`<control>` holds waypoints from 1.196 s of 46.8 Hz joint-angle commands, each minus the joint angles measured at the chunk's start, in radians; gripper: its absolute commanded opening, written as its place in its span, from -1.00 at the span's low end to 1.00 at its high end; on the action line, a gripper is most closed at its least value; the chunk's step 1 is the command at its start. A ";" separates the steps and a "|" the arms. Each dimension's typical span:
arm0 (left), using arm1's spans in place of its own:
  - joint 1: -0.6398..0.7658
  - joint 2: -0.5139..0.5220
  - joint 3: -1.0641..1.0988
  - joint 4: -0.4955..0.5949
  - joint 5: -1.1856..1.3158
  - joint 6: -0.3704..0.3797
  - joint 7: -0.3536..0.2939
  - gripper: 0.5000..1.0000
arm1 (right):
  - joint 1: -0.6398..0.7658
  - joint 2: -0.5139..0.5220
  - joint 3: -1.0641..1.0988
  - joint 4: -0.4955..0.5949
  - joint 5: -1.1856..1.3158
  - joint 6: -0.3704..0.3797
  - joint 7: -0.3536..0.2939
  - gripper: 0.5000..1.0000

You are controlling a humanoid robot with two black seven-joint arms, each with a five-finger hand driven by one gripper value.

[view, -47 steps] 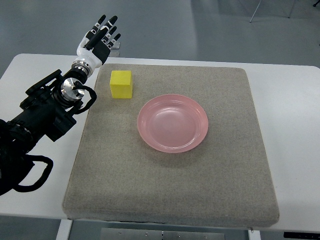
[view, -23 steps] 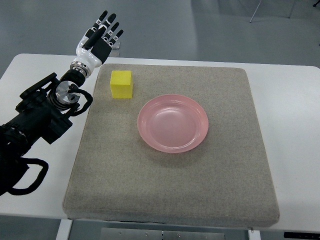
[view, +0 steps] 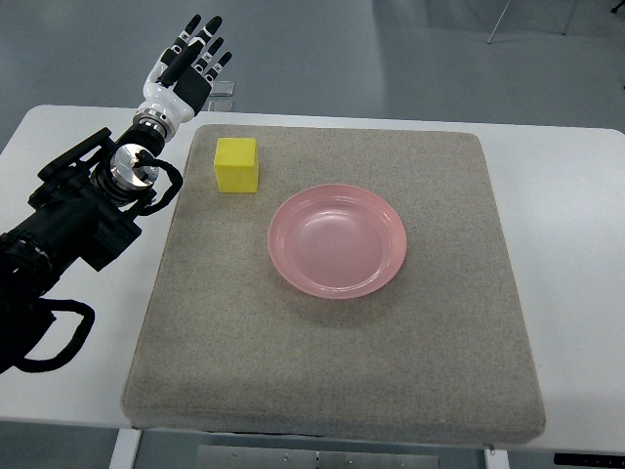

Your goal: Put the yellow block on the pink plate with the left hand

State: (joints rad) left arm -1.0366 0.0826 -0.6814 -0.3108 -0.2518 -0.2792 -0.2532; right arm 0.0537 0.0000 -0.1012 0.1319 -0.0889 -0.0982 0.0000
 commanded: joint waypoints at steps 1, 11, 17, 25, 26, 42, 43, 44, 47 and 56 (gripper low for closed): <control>0.000 0.003 0.000 0.009 -0.001 0.000 0.000 0.93 | 0.000 0.000 0.000 0.000 0.000 0.000 0.000 0.69; 0.000 0.017 0.002 0.010 0.006 0.008 0.000 0.94 | 0.000 0.000 0.000 0.000 0.000 0.000 0.000 0.69; -0.005 0.029 0.011 0.007 0.012 0.011 0.002 0.94 | 0.000 0.000 0.000 0.000 0.000 0.000 0.000 0.69; -0.029 0.040 0.022 -0.004 0.016 0.011 0.011 0.94 | 0.000 0.000 0.000 0.000 0.000 0.000 0.000 0.69; -0.034 0.042 0.023 -0.004 0.017 0.011 0.011 0.94 | 0.000 0.000 0.000 0.000 0.000 0.000 0.000 0.69; -0.148 0.103 0.302 -0.005 0.071 0.018 0.015 0.92 | 0.000 0.000 0.000 0.000 0.000 0.000 0.000 0.69; -0.155 0.109 0.324 -0.005 0.072 0.017 0.015 0.92 | 0.000 0.000 0.000 0.000 0.001 0.000 0.000 0.69; -0.160 0.117 0.344 -0.007 0.072 0.017 0.015 0.92 | 0.000 0.000 0.000 0.000 0.000 0.000 0.000 0.69; -0.177 0.134 0.393 -0.020 0.074 0.012 0.017 0.92 | 0.000 0.000 0.000 0.000 0.000 0.000 0.000 0.69; -0.218 0.184 0.540 -0.085 0.153 0.005 0.023 0.92 | 0.000 0.000 0.000 0.000 0.000 0.000 0.000 0.69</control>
State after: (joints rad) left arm -1.2413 0.2586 -0.1937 -0.3742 -0.1408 -0.2692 -0.2323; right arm 0.0537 0.0000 -0.1012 0.1319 -0.0889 -0.0982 0.0000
